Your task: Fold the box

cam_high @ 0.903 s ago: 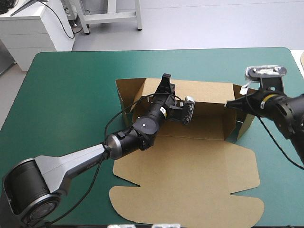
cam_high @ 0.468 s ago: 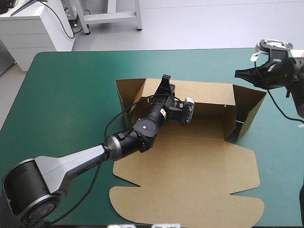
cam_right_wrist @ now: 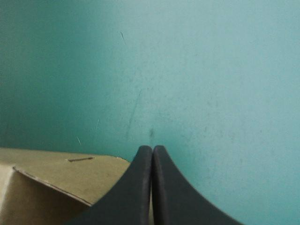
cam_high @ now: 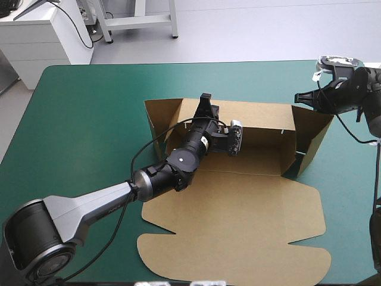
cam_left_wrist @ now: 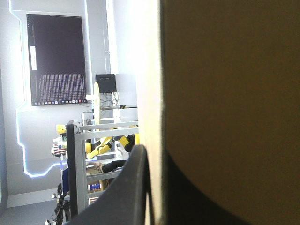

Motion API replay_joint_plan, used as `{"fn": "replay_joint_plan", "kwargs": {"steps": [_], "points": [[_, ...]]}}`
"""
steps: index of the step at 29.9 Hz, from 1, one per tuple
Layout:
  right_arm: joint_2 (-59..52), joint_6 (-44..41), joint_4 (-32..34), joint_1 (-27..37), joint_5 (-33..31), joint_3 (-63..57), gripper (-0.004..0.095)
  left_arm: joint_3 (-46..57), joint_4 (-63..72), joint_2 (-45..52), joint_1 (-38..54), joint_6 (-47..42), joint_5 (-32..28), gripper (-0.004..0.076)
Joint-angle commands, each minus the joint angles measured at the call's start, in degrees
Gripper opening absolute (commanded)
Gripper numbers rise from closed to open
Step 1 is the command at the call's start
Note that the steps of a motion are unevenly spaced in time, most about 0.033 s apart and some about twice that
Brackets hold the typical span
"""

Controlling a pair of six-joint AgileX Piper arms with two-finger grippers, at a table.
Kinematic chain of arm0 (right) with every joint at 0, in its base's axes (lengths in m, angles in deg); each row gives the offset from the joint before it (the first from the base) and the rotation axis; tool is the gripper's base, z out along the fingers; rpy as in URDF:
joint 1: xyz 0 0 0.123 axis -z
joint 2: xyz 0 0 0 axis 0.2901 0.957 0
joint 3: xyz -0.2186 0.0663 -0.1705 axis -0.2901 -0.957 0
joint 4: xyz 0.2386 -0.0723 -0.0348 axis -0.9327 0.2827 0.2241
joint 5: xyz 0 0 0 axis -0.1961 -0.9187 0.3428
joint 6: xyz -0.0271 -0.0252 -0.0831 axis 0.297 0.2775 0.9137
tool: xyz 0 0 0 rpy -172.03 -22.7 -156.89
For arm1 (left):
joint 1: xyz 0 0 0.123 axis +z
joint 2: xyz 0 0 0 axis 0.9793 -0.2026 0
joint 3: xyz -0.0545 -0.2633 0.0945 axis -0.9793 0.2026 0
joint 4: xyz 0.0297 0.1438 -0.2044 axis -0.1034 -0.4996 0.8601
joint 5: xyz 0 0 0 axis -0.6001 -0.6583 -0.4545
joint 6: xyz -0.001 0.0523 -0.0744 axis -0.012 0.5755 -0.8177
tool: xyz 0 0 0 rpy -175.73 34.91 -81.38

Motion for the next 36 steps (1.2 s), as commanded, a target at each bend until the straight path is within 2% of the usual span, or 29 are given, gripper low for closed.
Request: {"fn": "replay_joint_plan", "kwargs": {"steps": [1, 8, 14, 18, 21, 29, 36], "points": [[-2.2, 4.1, -0.3, 0.4, -1.8, 1.2, -0.0021, -0.3, 2.4, 2.0, -0.1, -2.8, 0.0, -0.0008], [-7.0, 8.2, -3.2, 0.4, -1.1, -6.3, -0.0021, -0.3, 2.4, 2.0, -0.1, -3.7, -0.2, -0.0008], [-14.9, 10.1, -5.2, 0.4, 7.0, -17.6, -0.0021, -0.3, 2.4, 2.0, -0.1, -3.7, -0.2, -0.0008], [-19.6, 13.8, -12.6, 0.4, 15.3, -25.4, -0.0021, -0.3, 2.4, 2.0, -0.1, -3.7, -0.3, -0.0008], [-21.1, 17.7, -17.6, 0.4, 19.0, -30.0, -0.0021, -0.3, 2.4, 2.0, -0.1, -3.7, -0.3, -0.0008], [-23.0, 33.0, -29.5, 0.4, 24.5, -38.7, -0.0019, -0.3, 2.4, 2.0, -0.1, -3.7, -0.1, -0.0008], [-25.0, 38.6, -27.7, 0.4, 23.4, -39.0, -0.0019, -0.3, 2.5, 2.0, -0.1, -3.7, -0.1, -0.0008]]}}
